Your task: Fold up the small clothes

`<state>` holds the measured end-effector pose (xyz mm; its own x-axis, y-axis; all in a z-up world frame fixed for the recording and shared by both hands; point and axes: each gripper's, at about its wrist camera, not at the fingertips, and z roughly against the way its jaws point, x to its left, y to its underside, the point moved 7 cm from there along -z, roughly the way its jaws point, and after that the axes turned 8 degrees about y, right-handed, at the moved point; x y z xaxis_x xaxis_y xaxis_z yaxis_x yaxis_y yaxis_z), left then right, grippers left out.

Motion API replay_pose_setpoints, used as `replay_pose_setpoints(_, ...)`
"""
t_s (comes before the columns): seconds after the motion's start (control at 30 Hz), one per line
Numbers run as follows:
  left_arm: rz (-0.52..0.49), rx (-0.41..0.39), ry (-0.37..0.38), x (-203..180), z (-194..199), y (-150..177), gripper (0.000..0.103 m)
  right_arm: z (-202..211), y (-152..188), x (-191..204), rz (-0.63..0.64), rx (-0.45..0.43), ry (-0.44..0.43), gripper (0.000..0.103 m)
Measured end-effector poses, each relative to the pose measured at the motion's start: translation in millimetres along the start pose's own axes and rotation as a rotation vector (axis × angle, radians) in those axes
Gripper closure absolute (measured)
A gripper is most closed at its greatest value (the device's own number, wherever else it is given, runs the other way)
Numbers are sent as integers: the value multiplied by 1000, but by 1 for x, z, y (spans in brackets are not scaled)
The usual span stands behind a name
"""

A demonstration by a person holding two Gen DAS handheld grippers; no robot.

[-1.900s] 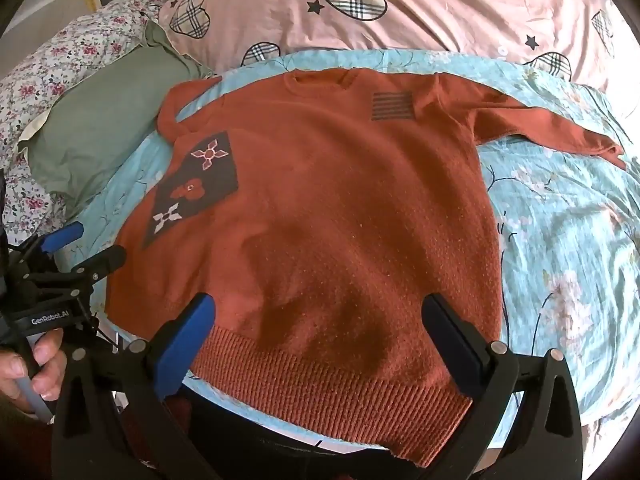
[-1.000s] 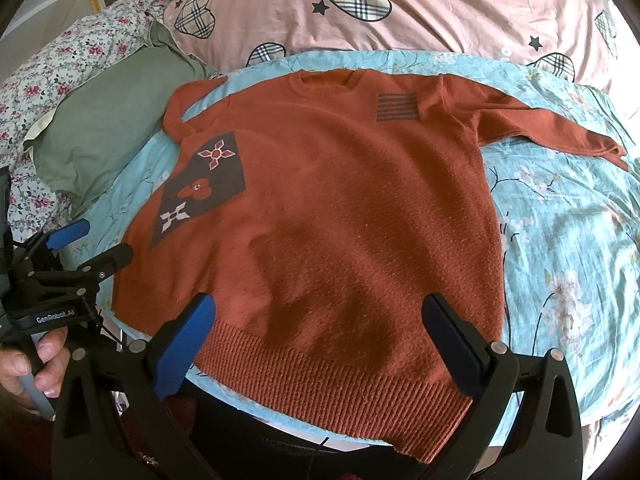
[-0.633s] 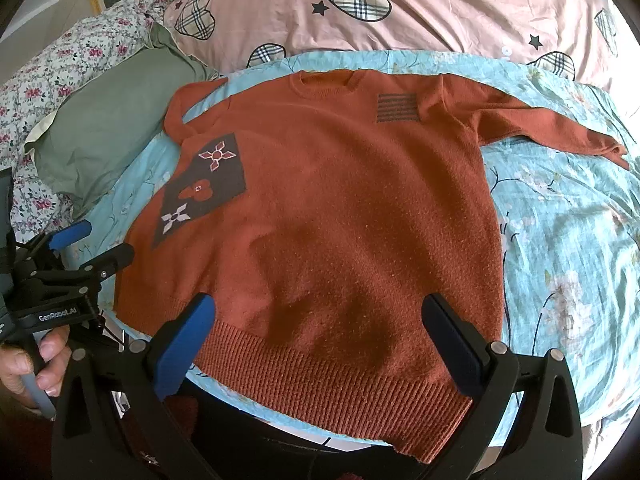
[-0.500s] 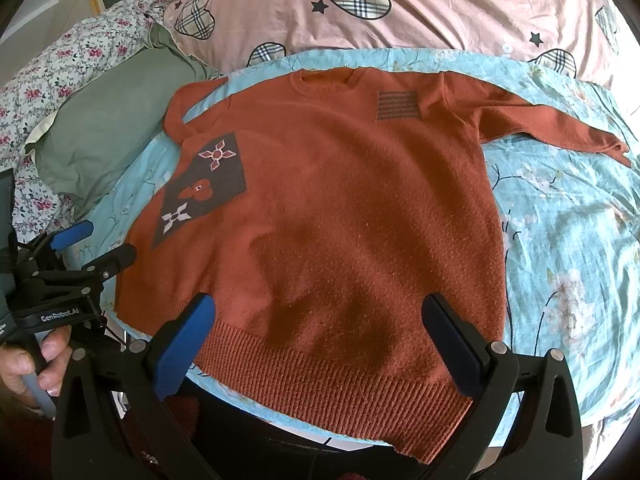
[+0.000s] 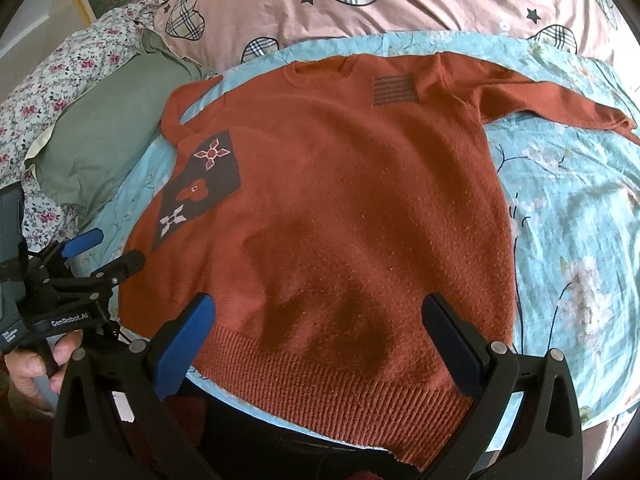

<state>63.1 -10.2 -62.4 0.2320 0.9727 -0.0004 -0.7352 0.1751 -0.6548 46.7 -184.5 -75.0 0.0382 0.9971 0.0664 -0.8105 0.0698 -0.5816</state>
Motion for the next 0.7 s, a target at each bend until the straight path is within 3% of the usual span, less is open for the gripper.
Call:
replay_pose_setpoints(0.23, -7, 68, 1, -3, -13, 1, 1, -4, 0, -11, -17, 44, -4, 0)
replay_pose_setpoints(0.47, -1, 81, 6, -4, -23, -11, 1, -1, -15, -39, -104, 43, -26, 3)
replay_pose_setpoints(0.7, 7, 55, -5, 2, -29, -31, 1, 9, -47, -126, -321, -38, -9, 7)
